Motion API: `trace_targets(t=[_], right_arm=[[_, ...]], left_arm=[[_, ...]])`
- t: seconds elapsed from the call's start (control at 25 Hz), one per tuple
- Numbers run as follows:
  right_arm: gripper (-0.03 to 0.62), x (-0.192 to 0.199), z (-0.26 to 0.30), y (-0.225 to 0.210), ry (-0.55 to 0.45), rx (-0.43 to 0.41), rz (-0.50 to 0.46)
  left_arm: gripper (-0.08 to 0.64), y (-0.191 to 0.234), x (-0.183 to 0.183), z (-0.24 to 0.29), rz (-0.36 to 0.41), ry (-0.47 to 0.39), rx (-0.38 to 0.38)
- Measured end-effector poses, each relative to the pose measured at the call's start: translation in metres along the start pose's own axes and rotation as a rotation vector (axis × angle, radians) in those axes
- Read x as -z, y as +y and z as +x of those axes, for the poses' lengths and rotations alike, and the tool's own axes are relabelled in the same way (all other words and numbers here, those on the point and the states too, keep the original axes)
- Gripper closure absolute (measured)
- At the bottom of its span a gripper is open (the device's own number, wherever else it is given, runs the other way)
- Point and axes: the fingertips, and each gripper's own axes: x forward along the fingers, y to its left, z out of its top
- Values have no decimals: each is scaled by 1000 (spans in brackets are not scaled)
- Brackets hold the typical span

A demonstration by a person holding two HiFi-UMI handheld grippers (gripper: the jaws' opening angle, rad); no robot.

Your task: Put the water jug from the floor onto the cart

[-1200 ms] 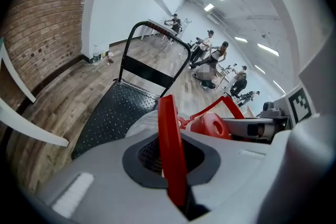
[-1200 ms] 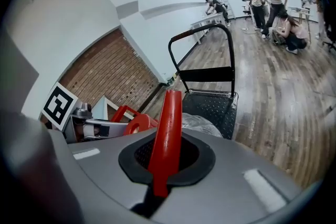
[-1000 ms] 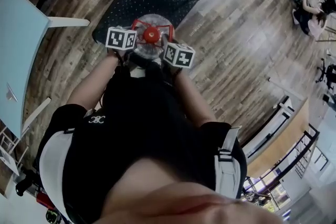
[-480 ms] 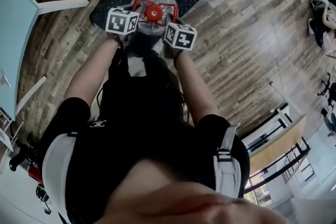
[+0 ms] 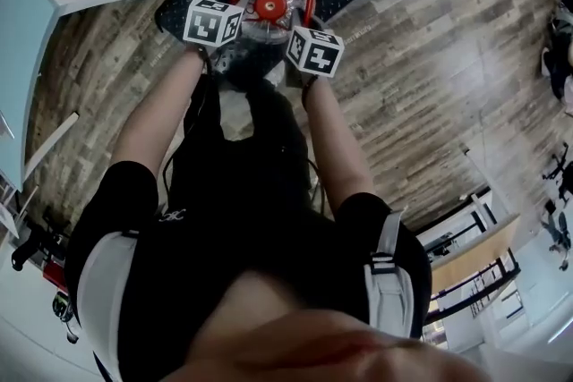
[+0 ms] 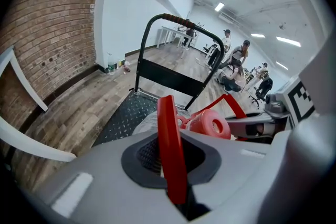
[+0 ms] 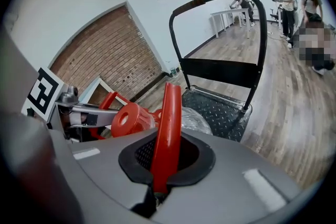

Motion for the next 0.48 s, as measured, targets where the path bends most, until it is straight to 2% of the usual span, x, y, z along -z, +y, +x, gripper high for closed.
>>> trace_targets(t=[0.16,0.32,0.48], right_arm=[[559,-2,6,7,-4,-47,-8],[514,-3,4,13,4,-36,-35],[487,-9,-7,14,-3,7,-65]], left_arm=[[537,17,-1,-1,-63,-21,-22],[477,26,0,-13,-98,-53,-49],[445,23,-8,-30,-68,-91,-66]])
